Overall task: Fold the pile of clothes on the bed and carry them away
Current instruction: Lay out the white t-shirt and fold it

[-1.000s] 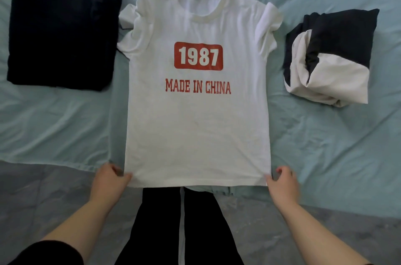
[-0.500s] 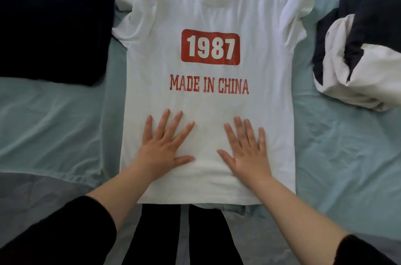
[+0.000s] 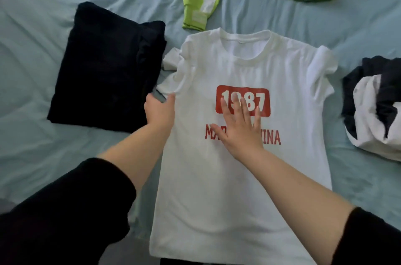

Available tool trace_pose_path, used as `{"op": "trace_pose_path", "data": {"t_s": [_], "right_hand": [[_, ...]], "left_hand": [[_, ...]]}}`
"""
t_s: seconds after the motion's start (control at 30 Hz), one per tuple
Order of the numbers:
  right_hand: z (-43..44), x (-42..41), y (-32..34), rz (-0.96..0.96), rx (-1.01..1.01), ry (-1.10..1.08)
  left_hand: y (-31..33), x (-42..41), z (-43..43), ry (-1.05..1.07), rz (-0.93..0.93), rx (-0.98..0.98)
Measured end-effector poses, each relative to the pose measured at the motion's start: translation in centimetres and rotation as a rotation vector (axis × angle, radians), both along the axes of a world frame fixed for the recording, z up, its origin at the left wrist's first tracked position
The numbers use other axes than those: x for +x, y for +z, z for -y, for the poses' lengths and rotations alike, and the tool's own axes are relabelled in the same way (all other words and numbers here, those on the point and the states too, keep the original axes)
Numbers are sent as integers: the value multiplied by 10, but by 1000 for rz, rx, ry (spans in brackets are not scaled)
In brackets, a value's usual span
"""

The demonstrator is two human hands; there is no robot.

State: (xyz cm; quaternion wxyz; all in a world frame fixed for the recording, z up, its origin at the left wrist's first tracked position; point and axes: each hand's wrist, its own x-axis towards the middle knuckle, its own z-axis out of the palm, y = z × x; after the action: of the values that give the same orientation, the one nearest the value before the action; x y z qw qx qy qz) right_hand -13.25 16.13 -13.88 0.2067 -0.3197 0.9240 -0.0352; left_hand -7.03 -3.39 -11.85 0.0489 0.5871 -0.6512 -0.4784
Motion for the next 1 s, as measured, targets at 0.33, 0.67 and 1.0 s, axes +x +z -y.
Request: {"op": "trace_pose_path", "data": {"t_s": [0.33,0.67,1.0], "right_hand": [[100,-46,13,-44,-251,44],[236,-102,44,69,139,341],[259,-133,75,552,-433,-1]], "left_hand": [[-15,-41,43,-1,8,142],[-13,-22,33,-73,-139,127],[15,14,46,82,-316,-20]]}}
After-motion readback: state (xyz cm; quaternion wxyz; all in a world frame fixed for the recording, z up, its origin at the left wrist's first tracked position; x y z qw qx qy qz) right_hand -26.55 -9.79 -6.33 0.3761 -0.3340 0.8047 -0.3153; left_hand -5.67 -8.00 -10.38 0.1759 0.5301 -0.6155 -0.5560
